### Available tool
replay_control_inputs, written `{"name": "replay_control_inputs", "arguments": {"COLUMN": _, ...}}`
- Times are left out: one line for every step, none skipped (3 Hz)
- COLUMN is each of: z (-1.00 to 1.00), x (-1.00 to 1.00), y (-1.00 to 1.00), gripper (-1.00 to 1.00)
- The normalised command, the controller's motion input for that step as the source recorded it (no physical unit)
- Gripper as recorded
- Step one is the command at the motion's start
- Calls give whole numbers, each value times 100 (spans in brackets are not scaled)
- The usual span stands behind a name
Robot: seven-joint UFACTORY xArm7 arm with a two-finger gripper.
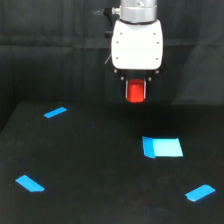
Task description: Pick up the red object from the table
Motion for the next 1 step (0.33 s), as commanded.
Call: {"name": "replay_control_inputs", "arguments": {"z": 4, "x": 3, "y": 7, "gripper": -100}}
